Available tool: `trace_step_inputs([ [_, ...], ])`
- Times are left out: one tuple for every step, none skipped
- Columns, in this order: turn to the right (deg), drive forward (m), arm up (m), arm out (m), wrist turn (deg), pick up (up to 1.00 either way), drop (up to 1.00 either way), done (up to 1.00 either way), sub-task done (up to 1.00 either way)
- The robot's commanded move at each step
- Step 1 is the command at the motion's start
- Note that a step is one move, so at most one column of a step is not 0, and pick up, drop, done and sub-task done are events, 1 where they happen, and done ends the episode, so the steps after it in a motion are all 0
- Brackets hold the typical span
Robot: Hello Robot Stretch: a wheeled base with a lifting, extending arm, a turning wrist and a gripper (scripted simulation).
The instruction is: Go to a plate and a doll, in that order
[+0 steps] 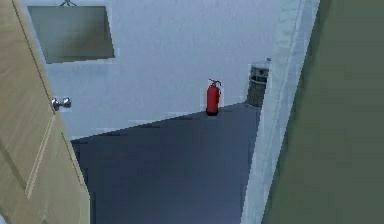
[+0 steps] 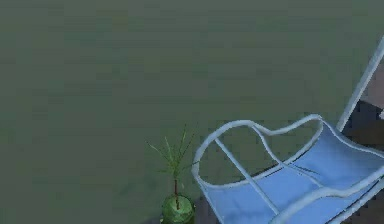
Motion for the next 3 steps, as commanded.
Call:
trace_step_inputs([
  [0.0, 0.40, 0.00, 0.00, 0.0, 0.00, 0.00, 0.00, 0.00],
  [-15.0, 0.00, 0.00, 0.00, 0.0, 0.00, 0.00, 0.00, 0.00],
  [-3.0, 0.00, 0.00, 0.00, 0.0, 0.00, 0.00, 0.00, 0.00],
])
